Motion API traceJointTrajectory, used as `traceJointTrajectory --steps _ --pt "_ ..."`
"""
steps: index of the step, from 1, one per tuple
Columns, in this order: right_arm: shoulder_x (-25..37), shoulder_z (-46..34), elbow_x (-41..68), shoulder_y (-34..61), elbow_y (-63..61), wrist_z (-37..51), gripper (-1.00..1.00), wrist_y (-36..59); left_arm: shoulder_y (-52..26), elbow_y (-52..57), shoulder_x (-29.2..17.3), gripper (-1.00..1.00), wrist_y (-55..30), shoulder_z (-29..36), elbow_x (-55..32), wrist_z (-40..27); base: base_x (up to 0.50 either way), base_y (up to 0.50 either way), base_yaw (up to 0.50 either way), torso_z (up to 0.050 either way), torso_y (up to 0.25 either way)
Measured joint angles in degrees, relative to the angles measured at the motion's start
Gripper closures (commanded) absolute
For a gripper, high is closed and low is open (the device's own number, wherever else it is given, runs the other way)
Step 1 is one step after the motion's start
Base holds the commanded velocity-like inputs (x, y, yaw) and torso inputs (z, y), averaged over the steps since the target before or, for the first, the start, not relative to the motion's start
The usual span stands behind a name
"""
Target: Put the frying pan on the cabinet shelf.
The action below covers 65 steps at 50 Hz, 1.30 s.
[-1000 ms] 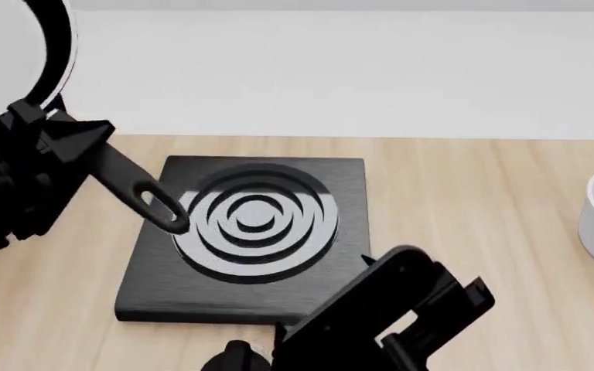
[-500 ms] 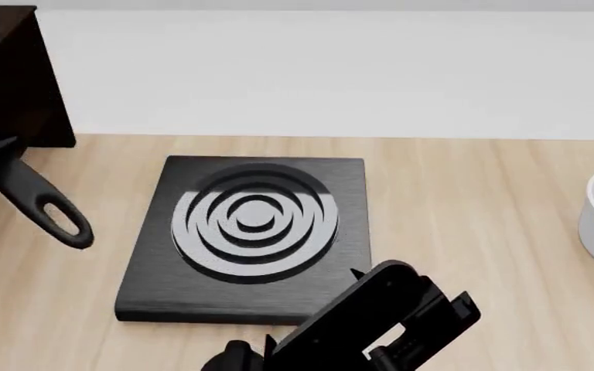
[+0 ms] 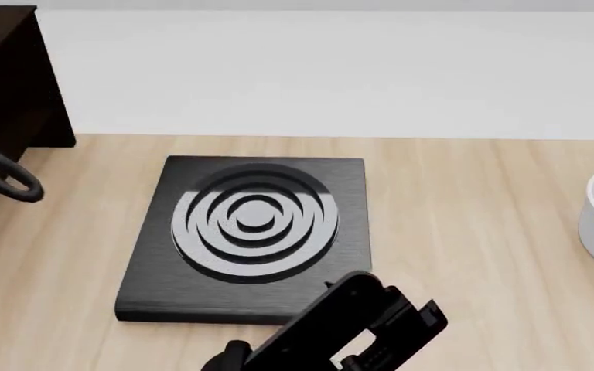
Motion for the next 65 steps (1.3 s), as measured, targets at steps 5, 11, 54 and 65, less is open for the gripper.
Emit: traceJointTrajectory --steps 5,11,54,65 --pt "-0.5 -0.6 -0.3 0.1 0.4 -0.1 -1.0 0.1 -3.2 -5.1 0.6 1.0 -0.3 2.8 2.9 2.9 0.0 0.0 0.0 0.0 0.002" --pt "-0.9 -1.6 -1.1 -0.3 1.1 -0.2 -1.0 -0.3 -4.9 -6.7 1.7 1.0 -0.3 3.6 3.1 1.5 0.0 0.0 0.0 0.002 0.002" --pt "-4.3 -6.8 -5.0 -2.2 5.9 -0.8 -1.0 -1.9 -17.1 -24.8 4.9 -1.0 10.3 42.3 -17.3 12.4 0.0 0.0 0.0 0.0 0.002" --pt "-4.4 -7.3 -5.7 -2.8 6.7 -1.1 -1.0 -2.9 -18.8 -24.8 4.5 -1.0 12.2 54.6 -27.2 17.8 0.0 0.0 0.0 0.0 0.0"
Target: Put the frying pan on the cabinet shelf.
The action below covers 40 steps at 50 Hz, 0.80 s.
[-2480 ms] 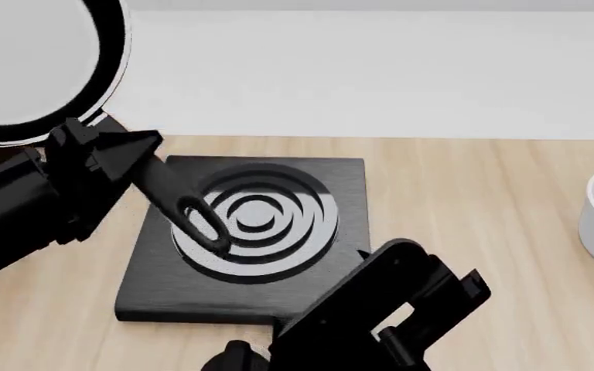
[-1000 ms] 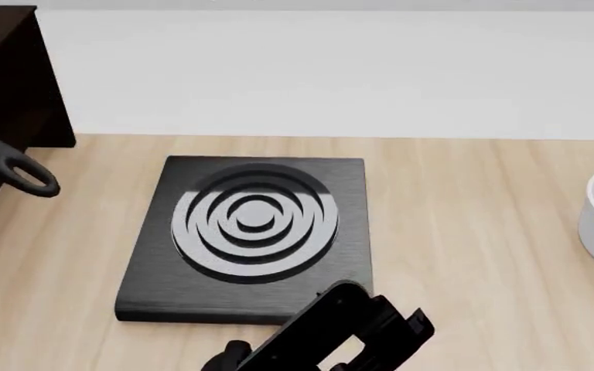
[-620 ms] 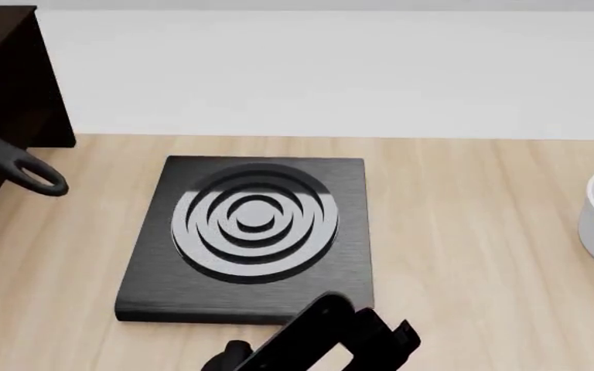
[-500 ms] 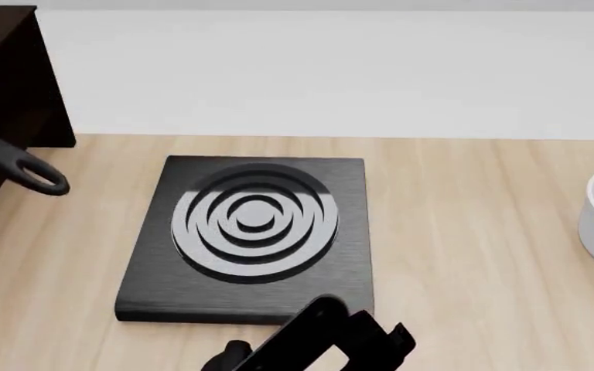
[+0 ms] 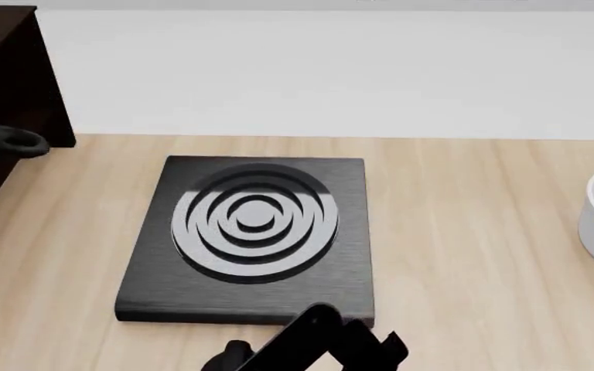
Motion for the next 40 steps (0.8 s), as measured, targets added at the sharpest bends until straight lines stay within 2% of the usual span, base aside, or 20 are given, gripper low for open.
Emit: traceJointTrajectory --steps 9,16,28,40 --pt "-0.2 -0.2 -0.2 -0.1 0.5 -0.3 -1.0 -0.6 -1.2 0.3 -0.4 -1.0 1.0 11.3 -7.0 4.5 0.0 0.0 0.0 0.0 0.0" --pt "-0.1 0.0 0.0 -0.3 0.6 -0.3 -1.0 -1.0 -1.8 2.0 -1.3 -1.0 1.8 16.9 -9.8 7.1 0.0 0.0 0.0 0.0 0.0" --pt "0.1 0.5 0.2 -1.1 1.0 -0.4 -1.0 -2.2 0.2 13.5 -6.9 -1.0 7.0 19.2 -11.2 8.2 0.0 0.0 0.0 0.0 0.001" --pt "0.5 1.0 0.5 -1.8 1.2 -0.3 -1.0 -3.1 2.9 22.8 -13.2 -1.0 10.8 18.6 -10.6 10.5 0.0 0.0 0.0 0.0 0.0"
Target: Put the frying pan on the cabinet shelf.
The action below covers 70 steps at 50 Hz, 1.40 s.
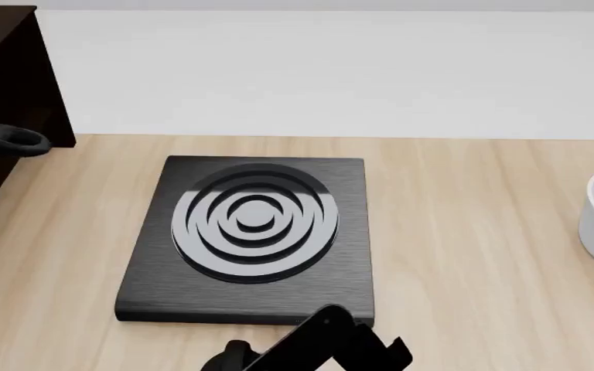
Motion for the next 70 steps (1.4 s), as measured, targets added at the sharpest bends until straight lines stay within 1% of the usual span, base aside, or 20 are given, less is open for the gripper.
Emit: traceJointTrajectory --steps 10,23,35,42,45,53,62,70 --pt "0.0 0.3 0.5 -0.2 0.1 0.2 -1.0 -0.1 2.6 8.8 -6.1 -1.0 2.7 -1.0 1.1 2.6 0.0 0.0 0.0 0.0 0.0" --pt "0.2 0.6 0.8 -0.4 0.1 0.5 -1.0 -0.5 6.6 25.6 -15.0 -1.0 8.4 -2.6 1.4 2.5 0.0 0.0 0.0 0.0 0.0" --pt "0.8 1.2 1.2 -1.1 -0.1 0.9 -1.0 -1.2 10.8 41.4 -22.8 -1.0 15.9 -3.7 2.0 1.7 0.0 0.0 0.0 0.0 0.0" --pt "1.4 2.1 1.6 -1.5 -0.4 1.3 -1.0 -1.9 13.3 50.6 -27.3 -1.0 21.3 -3.6 5.1 0.7 0.0 0.0 0.0 0.0 0.0" --pt "1.7 2.7 2.0 -1.8 -0.6 1.5 -1.0 -2.3 14.1 54.5 -28.9 -1.0 23.4 -3.4 7.4 -0.5 0.0 0.0 0.0 0.0 0.0" --pt "2.6 5.0 3.3 -3.3 -0.8 2.0 -1.0 -4.6 15.9 63.0 -31.5 -1.0 29.3 -2.4 18.0 -7.5 0.0 0.0 0.0 0.0 0.0" --pt "4.0 8.0 4.9 -6.2 -0.8 1.9 -1.0 -8.7 17.6 71.7 -32.4 -1.0 35.4 -1.5 34.1 -12.6 0.0 0.0 0.0 0.0 0.0" --pt "5.4 11.8 8.1 -9.5 -0.5 1.6 -1.0 -13.1 21.5 77.2 -33.0 -1.0 43.6 0.3 45.0 -15.5 0.0 0.0 0.0 0.0 0.0"
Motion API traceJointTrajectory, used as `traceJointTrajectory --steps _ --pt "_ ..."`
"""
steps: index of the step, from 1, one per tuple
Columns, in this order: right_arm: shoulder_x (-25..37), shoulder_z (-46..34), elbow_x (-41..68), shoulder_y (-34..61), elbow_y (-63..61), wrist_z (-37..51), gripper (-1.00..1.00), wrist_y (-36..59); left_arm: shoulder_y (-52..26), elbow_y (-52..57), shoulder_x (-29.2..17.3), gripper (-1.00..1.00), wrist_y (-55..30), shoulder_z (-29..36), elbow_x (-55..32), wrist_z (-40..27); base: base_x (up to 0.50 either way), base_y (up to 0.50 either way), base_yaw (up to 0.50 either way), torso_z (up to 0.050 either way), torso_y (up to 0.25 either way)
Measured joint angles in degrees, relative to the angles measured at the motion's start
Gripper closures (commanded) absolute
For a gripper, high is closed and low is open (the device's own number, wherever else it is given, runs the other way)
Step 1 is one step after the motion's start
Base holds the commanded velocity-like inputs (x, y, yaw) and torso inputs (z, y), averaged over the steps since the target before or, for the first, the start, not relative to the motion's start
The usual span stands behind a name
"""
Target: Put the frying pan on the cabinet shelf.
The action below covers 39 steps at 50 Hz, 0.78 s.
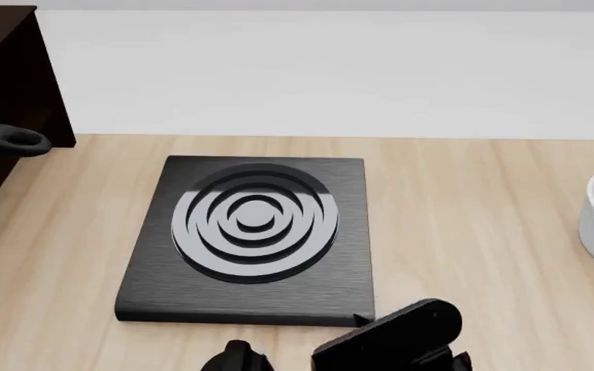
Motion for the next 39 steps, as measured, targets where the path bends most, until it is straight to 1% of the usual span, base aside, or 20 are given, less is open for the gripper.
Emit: traceJointTrajectory --steps 3,8,17,24,31,39 --pt "0.5 1.4 1.2 -1.2 0.2 -0.2 -1.0 -1.7 1.5 1.7 -0.2 -1.0 2.5 0.7 3.8 -1.5 0.0 0.0 0.0 0.0 0.0" --pt "1.1 4.2 3.6 -3.3 0.5 -0.2 -1.0 -4.8 3.0 4.6 -0.2 -1.0 4.2 1.5 10.6 -5.1 0.0 0.0 0.0 0.0 0.0" --pt "2.0 9.6 8.5 -7.5 1.1 -0.2 -1.0 -10.8 4.9 8.5 0.6 -1.0 6.0 2.5 20.5 -14.4 0.0 0.0 0.0 0.0 0.0" --pt "3.0 13.1 11.0 -10.6 0.9 0.1 -1.0 -14.5 6.1 10.1 2.7 -1.0 6.5 3.0 27.1 -21.8 0.0 0.0 0.0 0.0 0.0" --pt "4.5 15.6 13.1 -12.7 -0.5 1.1 -1.0 -16.6 8.0 10.7 5.3 -1.0 8.1 3.6 31.7 -26.7 0.0 0.0 0.0 0.0 0.0" --pt "5.7 17.3 14.1 -14.4 -1.5 1.6 -1.0 -18.0 9.1 11.2 8.4 -1.0 6.9 4.2 36.7 -32.5 0.0 0.0 0.0 0.0 0.0"
